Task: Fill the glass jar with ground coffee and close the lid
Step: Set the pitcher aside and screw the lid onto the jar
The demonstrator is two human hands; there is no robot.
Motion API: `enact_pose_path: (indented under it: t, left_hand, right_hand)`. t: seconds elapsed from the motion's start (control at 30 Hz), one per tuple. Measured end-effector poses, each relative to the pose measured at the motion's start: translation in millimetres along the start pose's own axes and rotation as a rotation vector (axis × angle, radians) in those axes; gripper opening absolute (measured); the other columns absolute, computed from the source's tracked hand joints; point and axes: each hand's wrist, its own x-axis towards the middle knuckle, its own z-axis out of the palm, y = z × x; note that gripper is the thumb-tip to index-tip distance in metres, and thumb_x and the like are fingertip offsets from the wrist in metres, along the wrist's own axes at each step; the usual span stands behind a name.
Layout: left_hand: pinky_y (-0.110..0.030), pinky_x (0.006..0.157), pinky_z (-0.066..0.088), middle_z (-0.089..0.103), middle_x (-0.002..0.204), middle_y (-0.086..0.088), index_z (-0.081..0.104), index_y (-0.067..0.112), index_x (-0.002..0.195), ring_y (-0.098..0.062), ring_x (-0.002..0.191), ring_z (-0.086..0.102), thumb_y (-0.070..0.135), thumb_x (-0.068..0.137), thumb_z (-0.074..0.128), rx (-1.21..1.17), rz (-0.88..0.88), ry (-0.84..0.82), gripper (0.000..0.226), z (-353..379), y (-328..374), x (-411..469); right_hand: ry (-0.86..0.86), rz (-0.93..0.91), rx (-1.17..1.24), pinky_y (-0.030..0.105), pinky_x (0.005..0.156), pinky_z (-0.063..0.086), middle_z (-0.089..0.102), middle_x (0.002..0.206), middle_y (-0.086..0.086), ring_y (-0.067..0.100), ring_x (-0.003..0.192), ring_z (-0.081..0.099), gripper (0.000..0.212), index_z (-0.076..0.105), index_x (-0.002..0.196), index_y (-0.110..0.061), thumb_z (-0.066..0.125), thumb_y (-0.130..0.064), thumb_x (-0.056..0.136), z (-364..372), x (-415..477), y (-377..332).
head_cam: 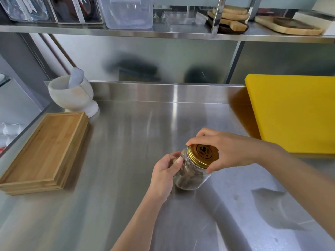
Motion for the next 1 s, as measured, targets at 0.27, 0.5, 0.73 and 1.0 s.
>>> enact_pose_path:
  t: [0.27, 0.5, 0.73, 1.0]
  left_hand:
    - [-0.019, 0.047, 0.036, 0.053, 0.051, 0.008, 0.053, 0.012, 0.063, -0.005, 0.046, 0.045, 0.023, 0.078, 0.067, -0.078, 0.09, 0.036, 0.024, 2.7, 17.5, 0.2]
    - [-0.026, 0.051, 0.035, 0.049, 0.051, 0.007, 0.046, 0.018, 0.054, -0.011, 0.05, 0.042, 0.039, 0.065, 0.07, -0.197, 0.148, 0.049, 0.034, 2.4, 29.0, 5.5]
    - [-0.023, 0.064, 0.052, 0.074, 0.079, 0.002, 0.067, 0.02, 0.067, -0.012, 0.072, 0.066, 0.023, 0.078, 0.059, -0.247, 0.186, -0.025, 0.013, 5.8, 20.0, 2.5]
    - [-0.018, 0.077, 0.04, 0.055, 0.102, 0.009, 0.06, 0.024, 0.057, -0.002, 0.092, 0.053, 0.029, 0.075, 0.059, -0.104, 0.09, -0.005, 0.019, 0.6, -8.4, 6.8]
  right_hand:
    - [0.115, -0.036, 0.325, 0.011, 0.077, 0.046, 0.042, 0.111, -0.025, -0.004, 0.107, 0.043, 0.056, 0.039, 0.117, -0.061, 0.071, -0.053, 0.071, -12.4, -4.8, -2.9]
    - [0.248, -0.133, 0.741, 0.013, 0.076, 0.051, 0.061, 0.102, -0.022, -0.001, 0.101, 0.058, 0.049, 0.057, 0.106, -0.036, 0.075, -0.024, 0.062, -15.4, -5.1, -9.8]
    - [0.169, -0.135, 0.636, 0.017, 0.087, 0.052, 0.058, 0.11, -0.021, 0.001, 0.108, 0.054, 0.051, 0.06, 0.111, -0.04, 0.077, -0.028, 0.064, -22.4, -4.9, -6.7]
    - [0.174, -0.06, 0.55, 0.005, 0.08, 0.046, 0.048, 0.115, -0.023, -0.008, 0.109, 0.046, 0.058, 0.05, 0.114, -0.045, 0.076, -0.032, 0.064, 13.1, -3.0, 7.2]
